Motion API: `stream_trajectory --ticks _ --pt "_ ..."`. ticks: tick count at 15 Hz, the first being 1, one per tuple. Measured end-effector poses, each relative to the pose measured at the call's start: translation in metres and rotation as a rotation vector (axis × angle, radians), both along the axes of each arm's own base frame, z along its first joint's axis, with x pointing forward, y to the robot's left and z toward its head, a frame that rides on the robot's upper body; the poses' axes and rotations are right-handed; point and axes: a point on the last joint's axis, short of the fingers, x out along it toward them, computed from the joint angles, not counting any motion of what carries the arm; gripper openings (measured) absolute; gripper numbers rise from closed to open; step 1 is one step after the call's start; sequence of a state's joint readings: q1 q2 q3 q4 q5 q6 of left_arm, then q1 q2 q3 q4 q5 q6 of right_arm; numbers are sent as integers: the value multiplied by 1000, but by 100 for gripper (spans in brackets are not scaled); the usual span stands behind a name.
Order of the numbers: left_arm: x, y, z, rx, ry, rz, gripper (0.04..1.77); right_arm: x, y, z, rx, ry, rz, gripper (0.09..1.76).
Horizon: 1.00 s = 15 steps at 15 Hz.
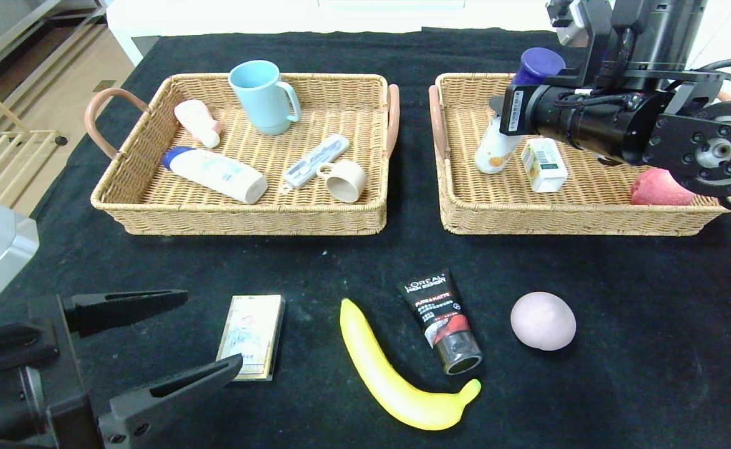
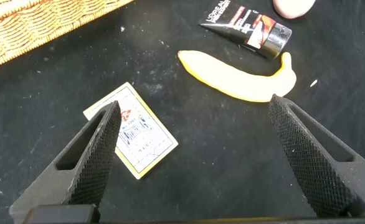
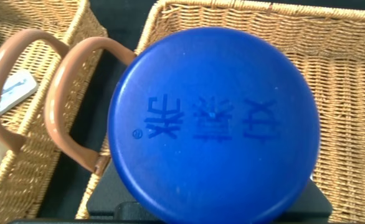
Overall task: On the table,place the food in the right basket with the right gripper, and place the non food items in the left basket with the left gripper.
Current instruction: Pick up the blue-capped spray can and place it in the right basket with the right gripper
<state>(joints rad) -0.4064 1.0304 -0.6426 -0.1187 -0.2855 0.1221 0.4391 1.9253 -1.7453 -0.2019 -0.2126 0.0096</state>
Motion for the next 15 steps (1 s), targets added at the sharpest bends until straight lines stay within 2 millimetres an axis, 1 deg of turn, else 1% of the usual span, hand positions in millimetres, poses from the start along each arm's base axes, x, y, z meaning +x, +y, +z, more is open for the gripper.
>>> stream_trajectory --ticks 1,5,7,9,12,15 --pt "0 0 0 0 0 0 172 1 -1 0 -1 1 -2 84" --pt "0 0 0 0 -2 -1 172 1 -2 0 0 0 -3 119" --pt "-1 0 1 -1 -5 -1 172 0 -2 -1 -2 2 -3 131" --pt "-1 0 0 0 -4 -2 172 -4 -2 -3 -9 16 0 140" --pt "0 0 0 0 -2 -2 172 -22 -7 -7 -25 49 8 149" --pt "0 0 0 4 -2 -5 172 -44 -17 -10 -41 80 13 156"
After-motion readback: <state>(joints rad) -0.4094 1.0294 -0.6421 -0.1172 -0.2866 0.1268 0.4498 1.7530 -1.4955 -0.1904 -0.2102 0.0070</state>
